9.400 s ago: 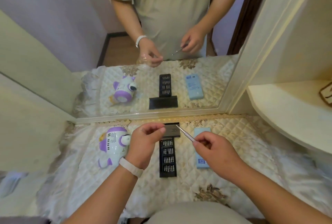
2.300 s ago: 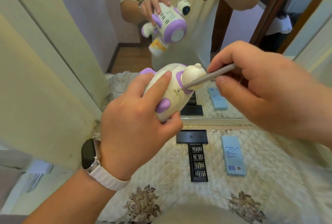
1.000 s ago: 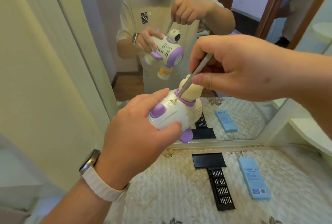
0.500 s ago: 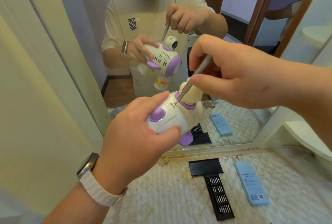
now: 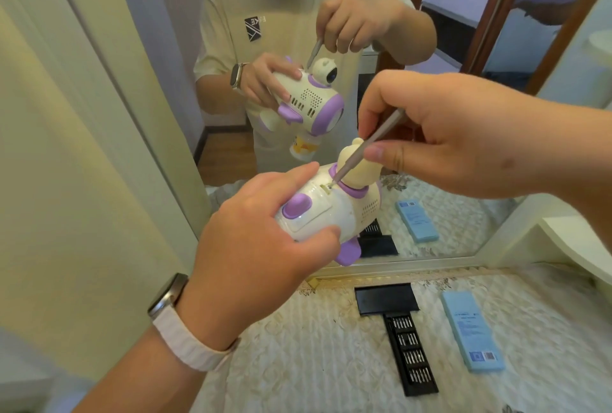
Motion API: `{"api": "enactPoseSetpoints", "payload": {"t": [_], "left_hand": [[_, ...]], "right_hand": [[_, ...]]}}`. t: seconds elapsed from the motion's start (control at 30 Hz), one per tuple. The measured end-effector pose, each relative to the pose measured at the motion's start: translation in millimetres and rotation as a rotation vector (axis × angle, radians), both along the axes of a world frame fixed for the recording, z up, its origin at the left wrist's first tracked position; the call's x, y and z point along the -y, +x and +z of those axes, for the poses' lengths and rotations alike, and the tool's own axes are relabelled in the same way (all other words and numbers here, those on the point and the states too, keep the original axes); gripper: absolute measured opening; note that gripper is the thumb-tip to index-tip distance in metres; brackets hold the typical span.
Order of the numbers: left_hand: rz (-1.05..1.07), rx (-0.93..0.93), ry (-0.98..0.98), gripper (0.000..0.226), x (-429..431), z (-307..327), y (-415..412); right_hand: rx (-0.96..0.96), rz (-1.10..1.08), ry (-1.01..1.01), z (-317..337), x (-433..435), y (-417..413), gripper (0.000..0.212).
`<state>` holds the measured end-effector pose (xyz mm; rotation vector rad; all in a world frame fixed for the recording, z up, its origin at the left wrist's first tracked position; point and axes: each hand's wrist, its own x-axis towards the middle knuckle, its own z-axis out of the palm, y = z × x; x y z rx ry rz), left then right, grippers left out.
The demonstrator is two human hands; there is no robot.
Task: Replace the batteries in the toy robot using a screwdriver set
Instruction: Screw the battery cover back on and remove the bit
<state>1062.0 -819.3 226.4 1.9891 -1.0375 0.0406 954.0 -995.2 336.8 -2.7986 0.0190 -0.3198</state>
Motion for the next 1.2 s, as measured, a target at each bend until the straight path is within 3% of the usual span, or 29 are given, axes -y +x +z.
{"api": "enactPoseSetpoints", "payload": {"t": [0.1,0.23,0.37,0.47,0.53,0.7,0.83,0.93,1.07,1.2], "left_hand": [[0.007,0.006,0.001,0.066,0,-1,-1],[0.002,0.013,0.009,0.065,0,0,-1],[-0.007,0.019,0.013,0.066,0,-1,-3],[-0.011,0.031,0.016,0.066,0,-1,-2],[-0.011,0.039,0.015,0.065,1,-1,-2],[-0.030,0.052,0.012,0.065,1,-2,-4],[-0.037,0.065,-0.004,0.065,1,-2,-4],[-0.046,0.098,-0.009,0.065,0,-1,-4],[-0.046,0.136,-0.029,0.065,-1,-2,-4],[-0.055,0.147,-0.017,0.066,-3,-5,-5]], "right_hand": [[0.021,-0.021,-0.023,1,-1,-1,0.017],[0.075,-0.037,-0.164,1,1,1,0.034],[-0.012,-0.015,-0.014,-1,2,-4,0.035],[-0.019,-0.014,0.007,0,1,-7,0.021],[-0.009,-0.025,-0.030,1,0,-8,0.018],[0.041,-0.054,-0.207,2,1,-6,0.036],[-0.001,-0.022,-0.052,1,2,-10,0.037],[-0.018,-0.021,-0.025,1,-1,-13,0.022],[-0.021,-0.043,-0.104,3,-6,-14,0.015],[0.010,-0.052,-0.291,2,-8,-14,0.032]]}}
